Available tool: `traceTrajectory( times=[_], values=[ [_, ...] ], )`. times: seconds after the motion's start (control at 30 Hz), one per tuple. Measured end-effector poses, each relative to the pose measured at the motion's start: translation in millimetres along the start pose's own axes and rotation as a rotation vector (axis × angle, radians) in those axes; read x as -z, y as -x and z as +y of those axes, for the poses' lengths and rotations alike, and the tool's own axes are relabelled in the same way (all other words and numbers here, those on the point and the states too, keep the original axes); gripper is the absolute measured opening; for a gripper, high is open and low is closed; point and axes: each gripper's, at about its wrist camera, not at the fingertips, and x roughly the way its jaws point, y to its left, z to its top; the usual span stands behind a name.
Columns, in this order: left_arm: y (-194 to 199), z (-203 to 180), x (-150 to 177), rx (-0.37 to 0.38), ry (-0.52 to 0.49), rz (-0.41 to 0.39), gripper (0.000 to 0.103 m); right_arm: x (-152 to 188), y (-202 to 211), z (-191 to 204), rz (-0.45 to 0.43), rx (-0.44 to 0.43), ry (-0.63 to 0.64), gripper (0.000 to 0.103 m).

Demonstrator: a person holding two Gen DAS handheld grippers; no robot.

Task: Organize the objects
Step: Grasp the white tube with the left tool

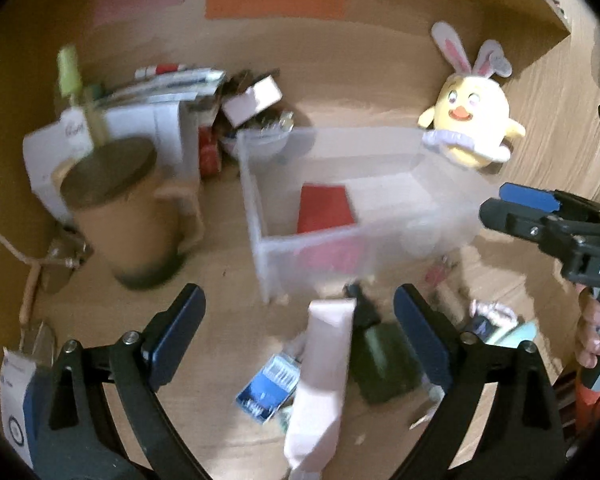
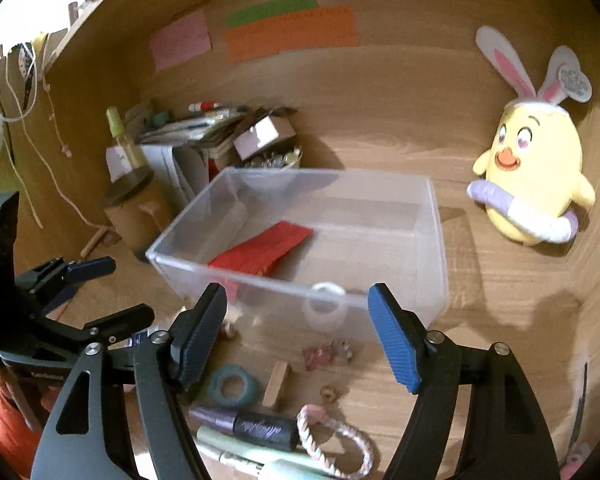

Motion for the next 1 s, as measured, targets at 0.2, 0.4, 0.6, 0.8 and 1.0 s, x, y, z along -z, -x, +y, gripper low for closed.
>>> traceTrajectory(
  times=[0.2,0.4,0.6,0.8,1.0],
  values=[
    [0.0,14.5,28.6,-0.016,0.055,0.044,0.096,18.0,-13.4,-1.8,0.054,0.011,-0.021,0.07],
    [5.4,15.5,57.4,-0.01,0.086,0.072,0.096,37.3,-17.5,-8.8,0.091,0.031,-0.056,0.07],
    [12.0,7.9,78.4,-0.048,0.064,0.068,0.096,47.9,-24.7,-18.6,0.137,0.035,-0.101,0.064],
    [10.8,2.2,88.9,-0.037,0.033,0.084,0.071,53.8,-31.4,-13.2,0.169,0.033,-0.088,0.052],
    [10.0,0.1,94.2,-0.047,0.037,0.076,0.064,53.7,-36.9,-3.4,0.183,0.02,-0.056,0.048]
  ],
)
